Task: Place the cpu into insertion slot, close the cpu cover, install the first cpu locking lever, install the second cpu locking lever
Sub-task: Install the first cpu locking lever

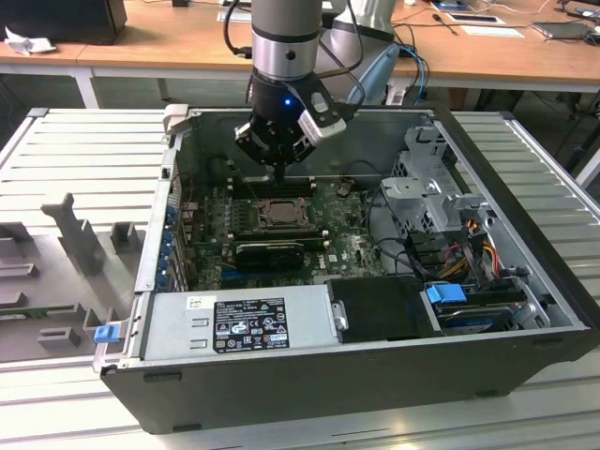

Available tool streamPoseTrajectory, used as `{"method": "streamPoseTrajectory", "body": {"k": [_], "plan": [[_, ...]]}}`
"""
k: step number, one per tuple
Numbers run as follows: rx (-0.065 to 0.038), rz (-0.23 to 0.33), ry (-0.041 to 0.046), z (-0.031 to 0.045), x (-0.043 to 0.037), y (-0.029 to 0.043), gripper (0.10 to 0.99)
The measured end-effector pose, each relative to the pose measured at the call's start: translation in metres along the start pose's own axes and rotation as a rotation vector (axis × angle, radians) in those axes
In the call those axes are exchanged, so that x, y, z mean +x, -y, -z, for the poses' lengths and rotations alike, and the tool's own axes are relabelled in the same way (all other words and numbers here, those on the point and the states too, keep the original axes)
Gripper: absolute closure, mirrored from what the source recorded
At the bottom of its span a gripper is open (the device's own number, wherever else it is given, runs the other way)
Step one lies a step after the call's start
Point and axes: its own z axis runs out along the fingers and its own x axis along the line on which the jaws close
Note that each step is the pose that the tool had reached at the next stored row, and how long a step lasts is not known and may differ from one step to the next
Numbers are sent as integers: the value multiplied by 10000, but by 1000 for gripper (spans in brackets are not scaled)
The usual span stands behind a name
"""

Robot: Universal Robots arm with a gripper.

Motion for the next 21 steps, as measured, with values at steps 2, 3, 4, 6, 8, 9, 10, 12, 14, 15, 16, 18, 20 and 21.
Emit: {"method": "streamPoseTrajectory", "body": {"k": [2,3,4,6,8,9,10,12,14,15,16,18,20,21], "plan": [[-55,-1,13,-6,74,-6,980],[-65,-1,18,-11,84,-7,980],[-81,0,21,-19,110,-8,980],[-150,-1,34,-31,174,-12,980],[-216,2,42,-43,235,-17,980],[-240,3,46,-51,257,-19,980],[-252,1,48,-59,267,-19,980],[-259,2,47,-64,280,-20,980],[-261,1,47,-67,295,-21,980],[-261,2,47,-68,300,-21,980],[-260,3,46,-68,302,-21,980],[-261,3,49,-68,306,-21,980],[-261,-84,56,-70,307,-25,980],[-260,-209,61,-72,311,-29,980]]}}
